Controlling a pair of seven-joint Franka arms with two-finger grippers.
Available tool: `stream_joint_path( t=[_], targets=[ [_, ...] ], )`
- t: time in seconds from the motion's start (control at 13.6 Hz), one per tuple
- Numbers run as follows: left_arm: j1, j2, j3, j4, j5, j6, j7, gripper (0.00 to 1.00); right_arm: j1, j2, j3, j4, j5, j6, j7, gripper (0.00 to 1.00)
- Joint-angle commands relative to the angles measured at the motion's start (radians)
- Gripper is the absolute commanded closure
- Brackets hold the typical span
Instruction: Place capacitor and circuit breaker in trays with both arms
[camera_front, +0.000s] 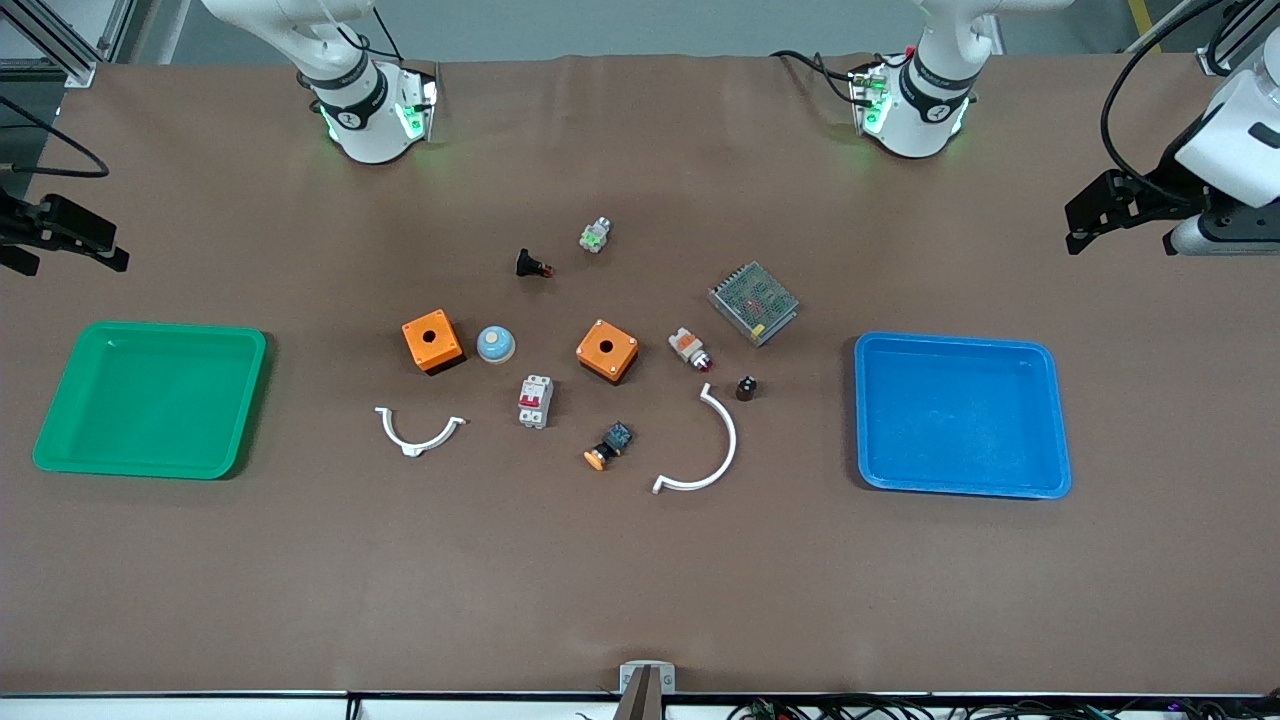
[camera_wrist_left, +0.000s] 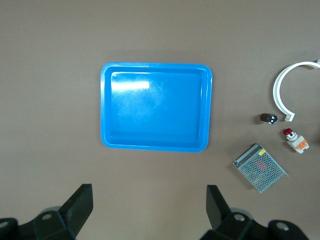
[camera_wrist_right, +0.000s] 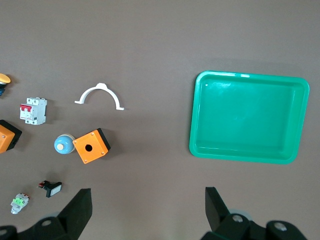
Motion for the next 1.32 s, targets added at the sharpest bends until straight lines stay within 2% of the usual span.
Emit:
stream_joint_path(
  t=[0.0,0.44,0.59,0.88,1.03,1.25],
  targets=[
    [0.000,0.010,-0.004,0.024,-0.002,-0.013,0.003,0.00,0.000,0.010,0.005,0.026,-0.012,-0.019,-0.002,0.00],
    [-0.014,0.070,-0.010,0.041,-0.005,-0.005,-0.005,0.00,0.013,0.013,0.009,0.026,-0.002,-0.013,0.006,0.00],
    [-0.012,0.105,-0.020,0.036,-0.056,0.021,-0.024,0.00,0.052,0.024,0.009,0.026,-0.007,-0.005,-0.006,0.00],
    [-0.038,0.199,-0.068,0.037,-0.059,0.102,-0.066,0.00,0.163,0.111,0.008,0.065,-0.013,0.015,0.003,0.00],
    [-0.081,0.251,-0.072,0.039,-0.050,0.156,-0.145,0.00,0.216,0.169,0.008,0.091,-0.016,0.055,0.007,0.00],
    [-0.136,0.334,-0.072,0.039,-0.055,0.228,-0.222,0.00,0.251,0.192,0.009,0.092,-0.010,0.104,0.003,0.00]
  ],
)
